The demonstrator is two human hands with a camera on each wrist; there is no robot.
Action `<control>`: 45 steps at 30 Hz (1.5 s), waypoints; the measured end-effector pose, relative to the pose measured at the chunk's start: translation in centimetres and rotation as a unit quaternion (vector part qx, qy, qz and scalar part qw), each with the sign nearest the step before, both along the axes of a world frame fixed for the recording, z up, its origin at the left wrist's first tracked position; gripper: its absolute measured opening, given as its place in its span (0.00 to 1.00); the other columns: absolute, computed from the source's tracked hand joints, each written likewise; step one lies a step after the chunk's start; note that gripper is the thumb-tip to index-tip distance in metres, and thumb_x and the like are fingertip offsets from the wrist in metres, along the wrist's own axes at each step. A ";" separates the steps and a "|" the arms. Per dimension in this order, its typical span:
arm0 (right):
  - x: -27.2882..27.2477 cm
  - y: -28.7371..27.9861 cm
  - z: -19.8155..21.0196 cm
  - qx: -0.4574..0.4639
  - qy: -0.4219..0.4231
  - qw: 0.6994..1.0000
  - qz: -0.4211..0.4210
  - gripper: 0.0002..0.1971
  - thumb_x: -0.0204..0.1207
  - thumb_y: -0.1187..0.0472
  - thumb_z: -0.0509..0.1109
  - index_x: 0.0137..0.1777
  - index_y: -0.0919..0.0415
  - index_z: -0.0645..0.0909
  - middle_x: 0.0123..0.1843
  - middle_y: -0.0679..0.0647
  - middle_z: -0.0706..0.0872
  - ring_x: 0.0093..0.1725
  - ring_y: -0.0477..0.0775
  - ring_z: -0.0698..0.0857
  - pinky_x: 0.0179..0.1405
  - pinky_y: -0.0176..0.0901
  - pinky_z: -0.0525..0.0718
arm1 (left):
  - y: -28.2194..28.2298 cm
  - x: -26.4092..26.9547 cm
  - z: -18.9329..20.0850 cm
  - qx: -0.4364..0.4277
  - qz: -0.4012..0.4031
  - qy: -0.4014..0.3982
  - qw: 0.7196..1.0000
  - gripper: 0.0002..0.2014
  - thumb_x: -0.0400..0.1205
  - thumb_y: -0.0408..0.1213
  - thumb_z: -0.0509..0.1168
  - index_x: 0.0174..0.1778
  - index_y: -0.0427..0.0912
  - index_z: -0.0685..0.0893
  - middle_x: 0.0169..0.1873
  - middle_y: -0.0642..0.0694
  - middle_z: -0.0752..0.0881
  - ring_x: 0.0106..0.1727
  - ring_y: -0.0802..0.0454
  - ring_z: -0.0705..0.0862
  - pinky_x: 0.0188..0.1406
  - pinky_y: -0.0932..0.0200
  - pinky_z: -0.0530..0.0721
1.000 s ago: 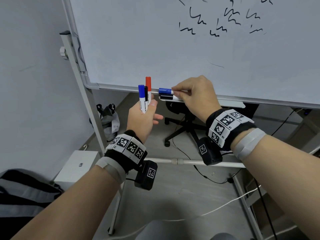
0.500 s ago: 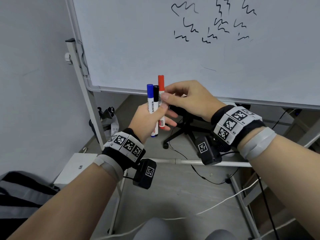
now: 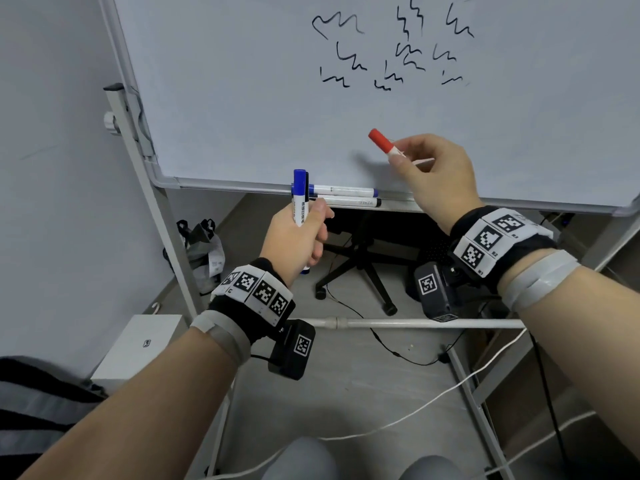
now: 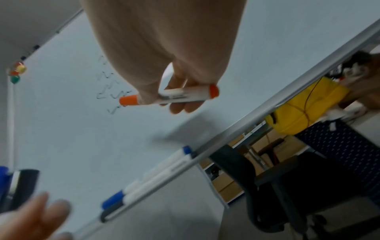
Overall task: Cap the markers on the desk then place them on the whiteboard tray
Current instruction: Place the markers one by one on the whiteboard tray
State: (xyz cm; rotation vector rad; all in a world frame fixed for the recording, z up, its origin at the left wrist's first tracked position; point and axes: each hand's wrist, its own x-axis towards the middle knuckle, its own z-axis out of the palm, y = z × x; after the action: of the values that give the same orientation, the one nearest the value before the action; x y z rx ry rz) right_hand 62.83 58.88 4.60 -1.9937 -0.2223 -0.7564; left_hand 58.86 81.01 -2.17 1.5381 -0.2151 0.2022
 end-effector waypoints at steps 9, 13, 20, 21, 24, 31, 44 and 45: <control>2.2 -5.0 -3.1 -0.149 0.012 0.983 -0.103 0.09 0.69 0.40 0.79 0.46 0.40 0.92 0.41 0.39 0.91 0.60 0.56 0.86 0.64 0.54 0.83 | -2.8 1.5 -0.4 -0.034 -0.029 0.030 0.999 0.15 0.89 0.53 0.61 0.48 0.44 0.76 0.30 0.48 0.70 0.22 0.55 0.61 0.21 0.61 0.59; 2.3 -5.7 -3.4 -0.209 0.031 0.974 -0.087 0.07 0.73 0.50 0.82 0.50 0.45 0.94 0.42 0.44 0.88 0.56 0.54 0.85 0.52 0.38 0.76 | -3.7 2.0 -1.0 -0.038 -0.032 0.037 0.998 0.16 0.89 0.53 0.61 0.48 0.43 0.79 0.30 0.47 0.71 0.21 0.54 0.62 0.20 0.60 0.61; 2.5 -5.4 -3.8 -0.217 0.057 0.973 -0.058 0.07 0.75 0.55 0.81 0.53 0.47 0.95 0.47 0.46 0.89 0.48 0.44 0.81 0.41 0.20 0.67 | -4.2 2.1 -1.5 -0.011 -0.060 0.050 0.997 0.13 0.89 0.52 0.61 0.47 0.46 0.73 0.31 0.47 0.73 0.22 0.55 0.63 0.19 0.61 0.62; 2.5 -5.3 -3.9 -0.216 0.062 0.973 -0.055 0.07 0.76 0.56 0.80 0.53 0.47 0.94 0.47 0.46 0.88 0.47 0.44 0.80 0.40 0.19 0.67 | -4.2 2.1 -1.5 -0.010 -0.063 0.049 0.997 0.12 0.89 0.51 0.62 0.49 0.47 0.73 0.31 0.47 0.74 0.22 0.55 0.63 0.19 0.61 0.63; 2.3 -5.1 -4.0 -0.193 0.077 0.977 -0.055 0.07 0.77 0.58 0.79 0.53 0.47 0.94 0.46 0.45 0.86 0.40 0.40 0.80 0.38 0.17 0.68 | -4.5 2.2 -1.7 -0.022 -0.069 0.052 0.996 0.13 0.89 0.48 0.62 0.61 0.44 0.70 0.30 0.46 0.79 0.21 0.52 0.65 0.21 0.59 0.64; 1.5 -5.3 -4.0 -0.140 0.064 0.986 -0.058 0.06 0.79 0.58 0.76 0.51 0.51 0.94 0.45 0.47 0.93 0.38 0.37 0.83 0.38 0.14 0.73 | -5.1 1.6 -1.6 0.014 -0.078 0.030 0.996 0.18 0.89 0.50 0.63 0.65 0.40 0.70 0.40 0.41 0.86 0.24 0.48 0.79 0.21 0.55 0.79; -2.6 -3.3 -1.5 -0.022 0.172 0.960 0.220 0.07 0.82 0.54 0.75 0.55 0.53 0.91 0.48 0.49 0.94 0.47 0.39 0.88 0.47 0.39 0.84 | -7.1 0.1 0.2 -0.024 -0.153 0.045 0.987 0.19 0.90 0.50 0.61 0.60 0.36 0.84 0.42 0.33 0.90 0.36 0.39 0.91 0.45 0.38 0.94; -2.6 -3.5 -1.5 -0.018 0.177 0.957 0.228 0.07 0.82 0.55 0.75 0.55 0.55 0.90 0.46 0.49 0.93 0.47 0.40 0.88 0.47 0.41 0.84 | -7.1 0.0 0.2 -0.023 -0.162 0.045 0.986 0.18 0.90 0.49 0.61 0.60 0.36 0.85 0.43 0.32 0.90 0.37 0.38 0.92 0.45 0.38 0.94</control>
State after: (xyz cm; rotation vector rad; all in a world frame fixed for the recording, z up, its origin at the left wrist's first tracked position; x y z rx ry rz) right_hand 60.18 55.37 3.07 -1.9680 -0.4632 -0.1000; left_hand 58.88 73.88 -1.96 1.4394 -0.3809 -0.1186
